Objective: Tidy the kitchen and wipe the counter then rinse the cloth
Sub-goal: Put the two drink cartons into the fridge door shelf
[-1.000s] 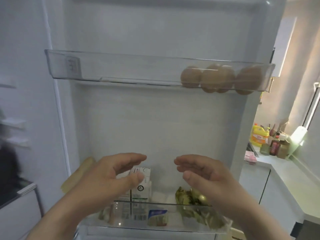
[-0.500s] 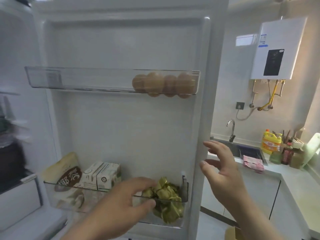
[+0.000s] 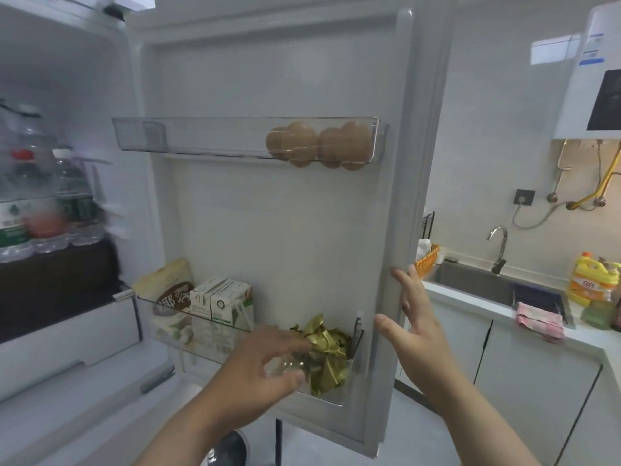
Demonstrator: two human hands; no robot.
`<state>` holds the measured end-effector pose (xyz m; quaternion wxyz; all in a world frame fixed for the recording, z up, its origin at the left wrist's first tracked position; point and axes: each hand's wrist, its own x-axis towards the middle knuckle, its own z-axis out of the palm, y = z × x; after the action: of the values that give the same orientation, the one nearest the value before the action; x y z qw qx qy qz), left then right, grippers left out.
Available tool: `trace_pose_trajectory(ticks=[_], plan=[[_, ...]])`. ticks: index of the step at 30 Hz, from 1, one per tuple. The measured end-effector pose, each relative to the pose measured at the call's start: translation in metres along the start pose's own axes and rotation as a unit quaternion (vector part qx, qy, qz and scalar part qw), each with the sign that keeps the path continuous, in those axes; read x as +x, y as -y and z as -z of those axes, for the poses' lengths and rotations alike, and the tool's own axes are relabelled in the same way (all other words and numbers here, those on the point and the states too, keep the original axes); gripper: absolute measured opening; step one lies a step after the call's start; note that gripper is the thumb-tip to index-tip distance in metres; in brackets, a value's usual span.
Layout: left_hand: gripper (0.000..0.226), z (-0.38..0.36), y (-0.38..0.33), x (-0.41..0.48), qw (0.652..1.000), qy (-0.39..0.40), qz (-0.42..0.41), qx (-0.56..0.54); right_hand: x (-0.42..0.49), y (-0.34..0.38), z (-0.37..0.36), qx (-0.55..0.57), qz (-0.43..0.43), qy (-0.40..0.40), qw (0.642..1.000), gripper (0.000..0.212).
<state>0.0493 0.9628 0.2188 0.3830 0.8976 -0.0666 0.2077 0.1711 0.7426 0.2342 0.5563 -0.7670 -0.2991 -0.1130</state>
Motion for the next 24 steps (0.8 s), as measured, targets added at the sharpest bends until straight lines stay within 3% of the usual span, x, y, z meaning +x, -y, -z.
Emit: trace_pose_trajectory(ticks=[6,8,13,18,21,24], plan=[[0.041,-0.007,0.015,-0.009,0.998,-0.055,-0.011,-0.022,0.004,0.008,-0.001,0.011,-0.014,-0.111,0.994,0.072],[0.038,-0.008,0.016,-0.012,0.996,-0.081,-0.03,-0.024,0.007,0.008,0.0,-0.017,-0.012,-0.117,0.993,0.074],[0.022,-0.011,0.008,-0.025,0.984,-0.166,-0.046,-0.035,0.0,0.011,-0.001,0.063,-0.007,-0.099,0.993,0.052],[0.026,-0.008,-0.006,-0.049,0.976,-0.211,0.028,-0.043,-0.019,0.005,-0.004,0.115,-0.006,-0.072,0.991,0.063],[0.022,-0.006,-0.014,-0.068,0.968,-0.219,0.113,-0.04,-0.029,0.006,-0.007,0.127,0.011,-0.032,0.991,0.039],[0.013,-0.01,-0.024,-0.088,0.951,-0.256,0.17,-0.031,-0.039,0.008,-0.01,0.152,0.01,0.043,0.987,0.028]])
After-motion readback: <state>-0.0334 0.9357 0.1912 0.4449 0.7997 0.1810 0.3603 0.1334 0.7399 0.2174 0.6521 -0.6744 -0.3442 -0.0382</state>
